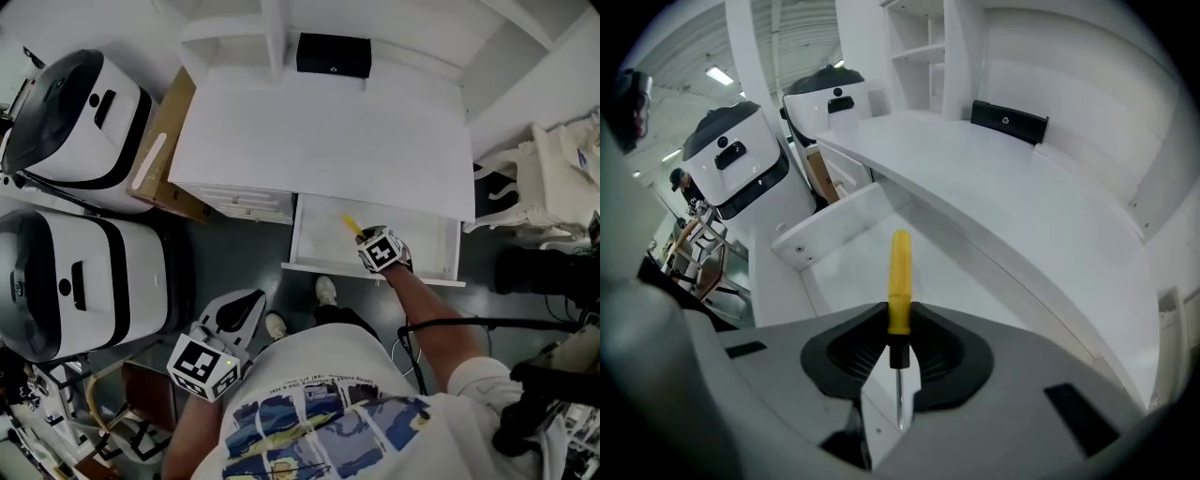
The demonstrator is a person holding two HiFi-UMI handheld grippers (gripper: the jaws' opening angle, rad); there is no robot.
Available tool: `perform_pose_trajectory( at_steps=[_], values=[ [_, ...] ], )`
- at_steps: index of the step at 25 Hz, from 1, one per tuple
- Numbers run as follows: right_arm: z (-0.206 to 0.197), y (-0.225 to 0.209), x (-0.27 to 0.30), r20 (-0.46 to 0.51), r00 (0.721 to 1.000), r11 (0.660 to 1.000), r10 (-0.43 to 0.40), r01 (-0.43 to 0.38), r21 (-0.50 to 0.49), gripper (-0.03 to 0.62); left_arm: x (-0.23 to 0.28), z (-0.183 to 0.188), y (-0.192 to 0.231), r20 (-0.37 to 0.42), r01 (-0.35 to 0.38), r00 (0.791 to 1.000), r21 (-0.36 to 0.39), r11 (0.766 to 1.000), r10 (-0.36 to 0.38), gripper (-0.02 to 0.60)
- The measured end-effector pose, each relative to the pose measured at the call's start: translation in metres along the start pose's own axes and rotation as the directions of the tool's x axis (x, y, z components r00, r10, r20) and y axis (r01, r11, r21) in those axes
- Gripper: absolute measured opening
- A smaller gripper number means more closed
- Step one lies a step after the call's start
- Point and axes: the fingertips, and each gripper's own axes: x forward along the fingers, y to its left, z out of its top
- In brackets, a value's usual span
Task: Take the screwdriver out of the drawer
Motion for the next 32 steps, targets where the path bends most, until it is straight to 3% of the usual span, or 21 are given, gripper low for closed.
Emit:
perform_pose_trajectory(
  at_steps=[5,17,32],
  values=[
    [0.005,0.012,-0.033,0.028,0.999,0.999,-0.042,0.043,-0.030,0.094,-0.020,-0.010,-0.007,0.024,0.016,1.000,-0.002,1.000,-0.016,0.014],
    [0.019,0.082,-0.104,0.162,0.987,1.000,-0.008,0.011,-0.021,0.094,-0.053,-0.025,-0.019,0.050,0.081,0.995,0.053,0.995,-0.083,0.014],
    [0.048,0.191,-0.187,0.346,0.938,1.000,0.019,-0.014,-0.017,0.094,-0.100,-0.054,-0.014,0.059,0.140,0.988,0.070,0.988,-0.144,0.014]
  ],
)
